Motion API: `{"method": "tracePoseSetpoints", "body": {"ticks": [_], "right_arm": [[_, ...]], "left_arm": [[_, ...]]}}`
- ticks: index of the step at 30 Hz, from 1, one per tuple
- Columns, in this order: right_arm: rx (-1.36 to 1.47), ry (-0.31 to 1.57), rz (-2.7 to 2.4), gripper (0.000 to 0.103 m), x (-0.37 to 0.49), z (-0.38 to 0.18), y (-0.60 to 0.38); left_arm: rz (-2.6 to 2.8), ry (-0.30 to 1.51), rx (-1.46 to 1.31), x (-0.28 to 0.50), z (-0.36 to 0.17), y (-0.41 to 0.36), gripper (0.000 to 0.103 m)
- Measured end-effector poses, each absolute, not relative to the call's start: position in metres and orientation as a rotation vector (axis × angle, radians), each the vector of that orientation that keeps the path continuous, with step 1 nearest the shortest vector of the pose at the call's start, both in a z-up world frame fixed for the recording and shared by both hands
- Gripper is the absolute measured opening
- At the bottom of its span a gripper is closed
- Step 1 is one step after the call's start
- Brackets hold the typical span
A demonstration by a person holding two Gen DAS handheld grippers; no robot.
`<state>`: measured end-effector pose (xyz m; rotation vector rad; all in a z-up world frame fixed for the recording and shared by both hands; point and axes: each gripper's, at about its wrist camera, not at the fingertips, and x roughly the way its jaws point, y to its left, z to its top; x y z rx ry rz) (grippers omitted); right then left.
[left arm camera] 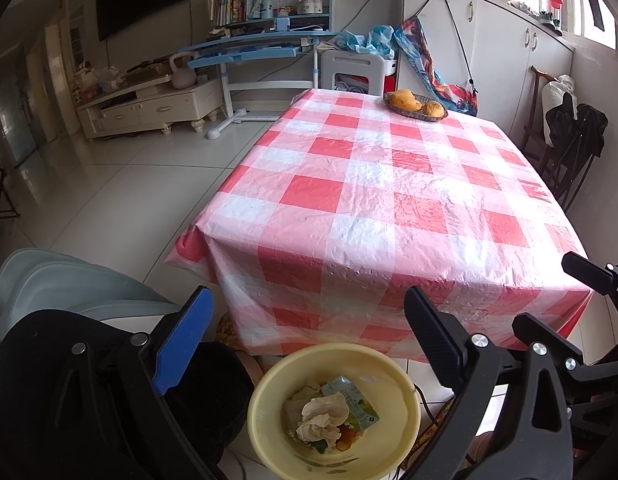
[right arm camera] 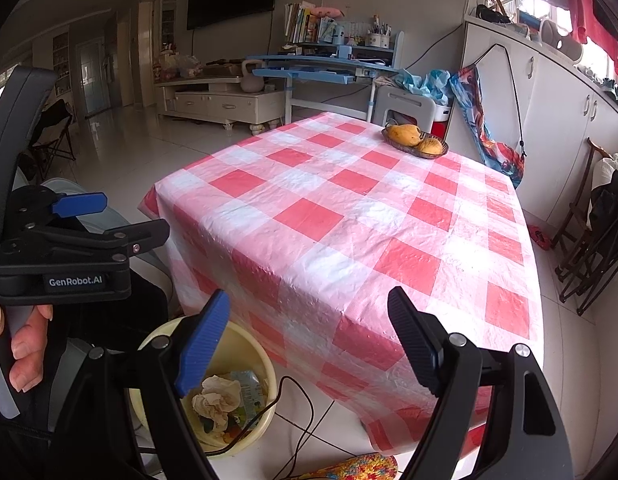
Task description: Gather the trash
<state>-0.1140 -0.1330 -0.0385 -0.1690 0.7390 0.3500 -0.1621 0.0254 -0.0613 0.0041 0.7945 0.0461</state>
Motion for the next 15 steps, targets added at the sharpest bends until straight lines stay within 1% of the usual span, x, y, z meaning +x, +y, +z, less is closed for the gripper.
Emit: {"method": "tracePoseSetpoints", "body": {"ticks": [15], "right_arm": [[-0.186,0.718,0.344,0.078,-0.1157,-0.0361,-0.1383]], "left_arm": [[0.047,0.794,0.006,-0.1617,-0.0612,0.0233,0.093]]}}
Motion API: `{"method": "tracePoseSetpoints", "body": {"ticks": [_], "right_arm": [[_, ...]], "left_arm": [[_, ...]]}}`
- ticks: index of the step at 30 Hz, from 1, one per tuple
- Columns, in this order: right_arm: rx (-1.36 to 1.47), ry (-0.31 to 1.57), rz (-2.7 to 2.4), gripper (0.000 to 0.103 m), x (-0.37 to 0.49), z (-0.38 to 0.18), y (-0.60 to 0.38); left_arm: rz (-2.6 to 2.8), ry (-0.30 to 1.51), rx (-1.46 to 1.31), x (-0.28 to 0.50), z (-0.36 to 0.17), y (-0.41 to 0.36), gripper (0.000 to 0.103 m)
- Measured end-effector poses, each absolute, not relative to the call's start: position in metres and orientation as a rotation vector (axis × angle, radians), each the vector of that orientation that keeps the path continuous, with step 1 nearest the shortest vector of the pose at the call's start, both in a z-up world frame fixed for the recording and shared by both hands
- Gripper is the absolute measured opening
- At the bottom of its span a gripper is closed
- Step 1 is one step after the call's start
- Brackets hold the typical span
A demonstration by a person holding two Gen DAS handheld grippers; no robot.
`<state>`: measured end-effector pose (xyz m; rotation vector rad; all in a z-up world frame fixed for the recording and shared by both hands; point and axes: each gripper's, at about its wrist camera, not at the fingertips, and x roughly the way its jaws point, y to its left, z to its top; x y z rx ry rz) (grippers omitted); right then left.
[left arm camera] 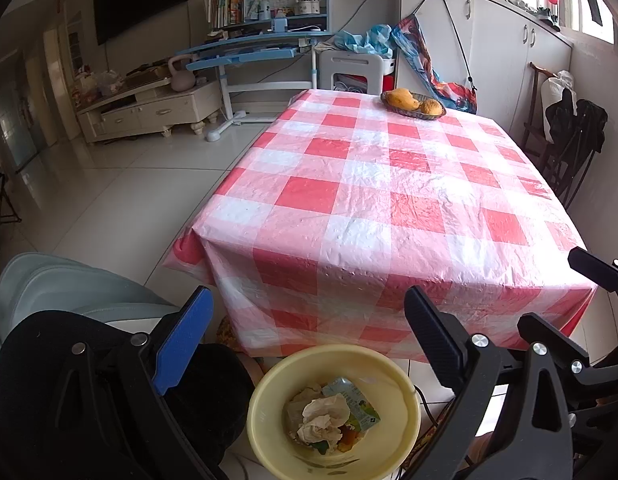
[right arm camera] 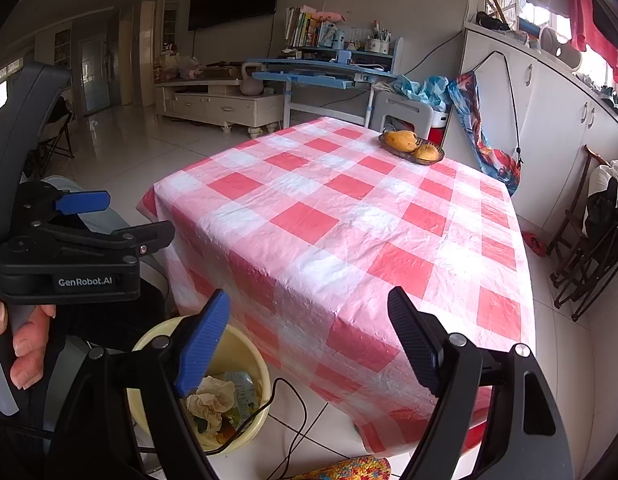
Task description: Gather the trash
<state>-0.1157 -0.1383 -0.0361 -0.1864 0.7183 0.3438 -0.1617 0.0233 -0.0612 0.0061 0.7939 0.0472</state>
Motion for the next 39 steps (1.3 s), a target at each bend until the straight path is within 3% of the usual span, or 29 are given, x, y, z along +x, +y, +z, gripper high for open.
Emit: {"method": "tracePoseSetpoints", "body": {"ticks": [39], "right_arm": [[-0.215,0.667,0.324,0.079,-0.1225,-0.0312,-0.1463]], "left_arm": [[0.053,0.795,0.027,-0.1589,-0.0621,0.0223,0.094]]}}
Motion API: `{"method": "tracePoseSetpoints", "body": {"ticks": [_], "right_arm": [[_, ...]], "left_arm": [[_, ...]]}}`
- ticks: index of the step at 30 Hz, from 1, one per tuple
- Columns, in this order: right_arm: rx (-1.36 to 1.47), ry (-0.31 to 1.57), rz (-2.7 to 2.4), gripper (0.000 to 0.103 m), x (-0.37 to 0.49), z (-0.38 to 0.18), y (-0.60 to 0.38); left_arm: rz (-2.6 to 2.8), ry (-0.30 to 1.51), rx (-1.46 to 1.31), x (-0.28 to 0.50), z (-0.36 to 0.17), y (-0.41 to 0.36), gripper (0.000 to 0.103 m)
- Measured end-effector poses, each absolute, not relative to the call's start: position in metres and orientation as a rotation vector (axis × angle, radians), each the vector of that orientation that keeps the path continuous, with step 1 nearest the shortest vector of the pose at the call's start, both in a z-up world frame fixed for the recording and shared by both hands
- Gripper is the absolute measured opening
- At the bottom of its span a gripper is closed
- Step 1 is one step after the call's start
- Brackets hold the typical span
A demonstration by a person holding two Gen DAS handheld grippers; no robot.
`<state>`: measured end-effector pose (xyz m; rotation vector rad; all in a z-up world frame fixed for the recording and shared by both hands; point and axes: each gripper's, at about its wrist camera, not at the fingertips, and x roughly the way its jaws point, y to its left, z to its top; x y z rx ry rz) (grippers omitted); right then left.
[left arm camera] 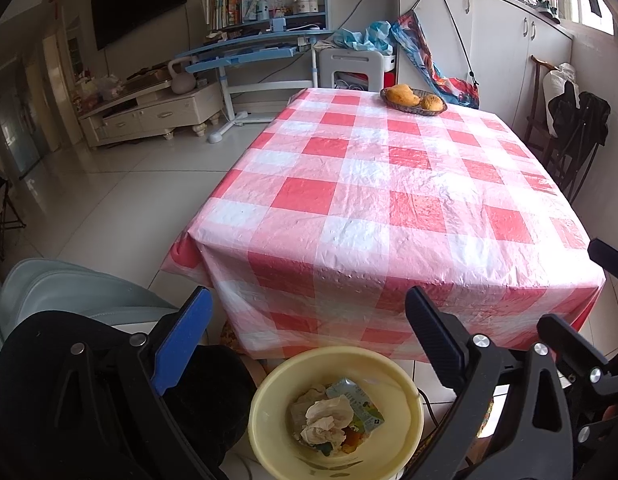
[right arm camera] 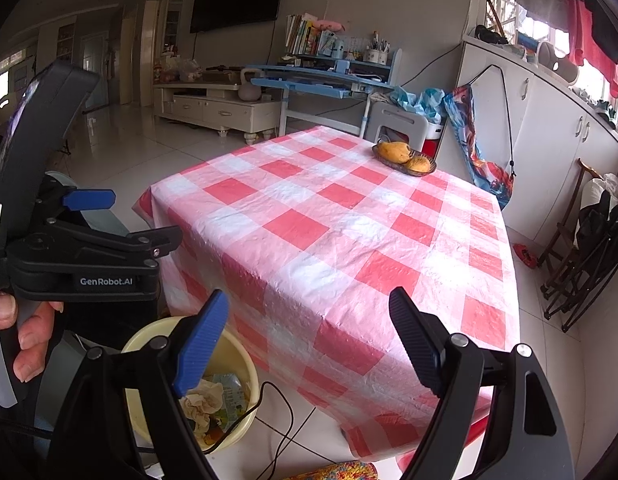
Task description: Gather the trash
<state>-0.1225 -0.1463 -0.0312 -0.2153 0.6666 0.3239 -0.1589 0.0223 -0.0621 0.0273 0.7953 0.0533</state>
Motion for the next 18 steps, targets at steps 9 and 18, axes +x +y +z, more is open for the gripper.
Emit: {"method": "tracePoseSetpoints", "body": {"ticks": [9,18], "right_arm": [[-0.22,0.635,0.294,0.083,-0.1242,-0.0278,-0.1473],[-0.193,0.604,0.235,0.087,-0.1231,-0.0233,-0.1559]], "left_arm": [[0.049,0.779,0.032,-0.1598,-0.0583,0.0259,0.094],[0.036,0.753,0.038,-0.163,-0.0521,0.0219,0.094]]}}
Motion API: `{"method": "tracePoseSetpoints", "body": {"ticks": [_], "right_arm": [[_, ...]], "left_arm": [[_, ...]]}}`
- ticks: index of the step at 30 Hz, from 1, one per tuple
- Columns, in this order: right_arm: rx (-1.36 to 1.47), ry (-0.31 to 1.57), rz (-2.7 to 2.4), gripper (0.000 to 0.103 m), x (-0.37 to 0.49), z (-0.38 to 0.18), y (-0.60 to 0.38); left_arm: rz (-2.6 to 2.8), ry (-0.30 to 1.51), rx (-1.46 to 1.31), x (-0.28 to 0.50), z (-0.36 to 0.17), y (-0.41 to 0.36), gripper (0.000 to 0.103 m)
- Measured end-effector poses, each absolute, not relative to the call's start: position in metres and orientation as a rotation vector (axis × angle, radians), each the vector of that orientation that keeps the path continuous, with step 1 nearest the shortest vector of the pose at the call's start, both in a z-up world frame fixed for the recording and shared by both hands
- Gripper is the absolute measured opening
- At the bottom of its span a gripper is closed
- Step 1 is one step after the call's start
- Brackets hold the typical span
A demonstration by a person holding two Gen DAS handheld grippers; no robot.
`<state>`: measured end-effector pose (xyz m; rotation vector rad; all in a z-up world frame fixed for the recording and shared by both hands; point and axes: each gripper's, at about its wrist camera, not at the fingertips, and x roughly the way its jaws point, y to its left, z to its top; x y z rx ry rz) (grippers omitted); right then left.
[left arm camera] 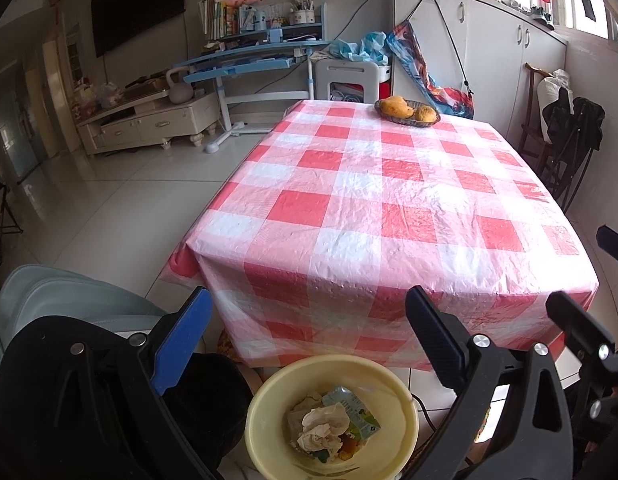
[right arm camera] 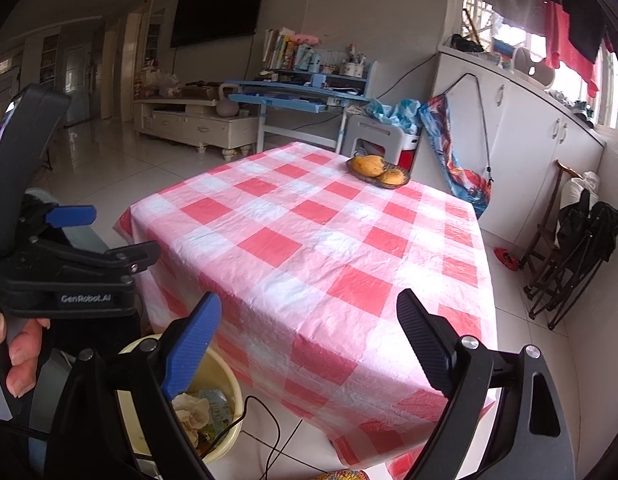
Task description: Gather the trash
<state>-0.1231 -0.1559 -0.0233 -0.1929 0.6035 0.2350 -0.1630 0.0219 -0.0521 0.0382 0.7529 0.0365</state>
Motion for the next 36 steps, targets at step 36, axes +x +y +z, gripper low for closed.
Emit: {"method": "tracePoseSetpoints", "body": {"ticks": [36], "right_arm": [[-0.119,0.622,0.161,0.093,-0.112,-0.029,-0.158]], "left_arm": [[0.01,0.707,-0.011,-0.168,-0.042,0.036,0.096]]}}
